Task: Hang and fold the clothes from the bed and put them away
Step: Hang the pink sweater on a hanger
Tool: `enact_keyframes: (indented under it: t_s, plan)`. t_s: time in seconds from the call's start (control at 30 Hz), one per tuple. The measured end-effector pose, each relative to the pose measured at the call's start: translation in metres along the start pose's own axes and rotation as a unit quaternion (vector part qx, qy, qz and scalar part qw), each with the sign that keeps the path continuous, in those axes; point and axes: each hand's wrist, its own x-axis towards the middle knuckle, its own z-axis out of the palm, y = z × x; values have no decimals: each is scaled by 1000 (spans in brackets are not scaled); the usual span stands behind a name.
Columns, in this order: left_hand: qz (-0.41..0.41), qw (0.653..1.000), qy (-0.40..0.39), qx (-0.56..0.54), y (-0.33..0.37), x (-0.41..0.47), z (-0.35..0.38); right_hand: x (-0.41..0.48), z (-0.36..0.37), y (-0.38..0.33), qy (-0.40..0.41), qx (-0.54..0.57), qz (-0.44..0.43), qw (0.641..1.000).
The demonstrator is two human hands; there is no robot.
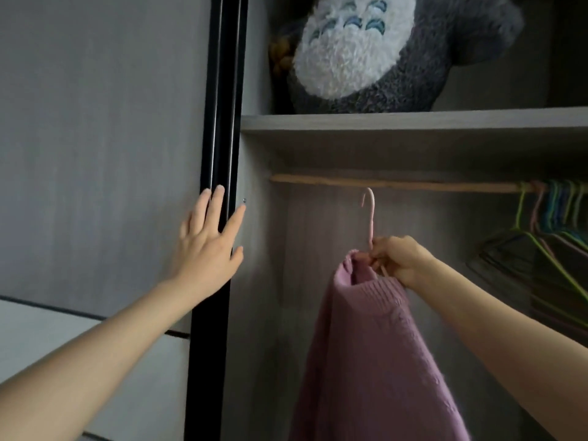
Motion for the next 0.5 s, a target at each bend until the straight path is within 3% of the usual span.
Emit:
enact_keyframes:
  t_s: [0.13, 0.3, 0.4, 0.5]
  plan:
    - [12, 999, 28, 25, -10, 21, 23, 24, 20, 7, 54, -31, -17, 998]
    - [47, 994, 84, 54, -24, 23, 53, 65, 36, 27, 122, 16, -50, 991]
    - [41, 989, 130, 48, -26, 22, 57, 88, 56, 35, 110, 7, -67, 992]
    - [-28, 987, 157, 2, -29, 20, 58, 105, 78, 35, 79, -18, -96, 992]
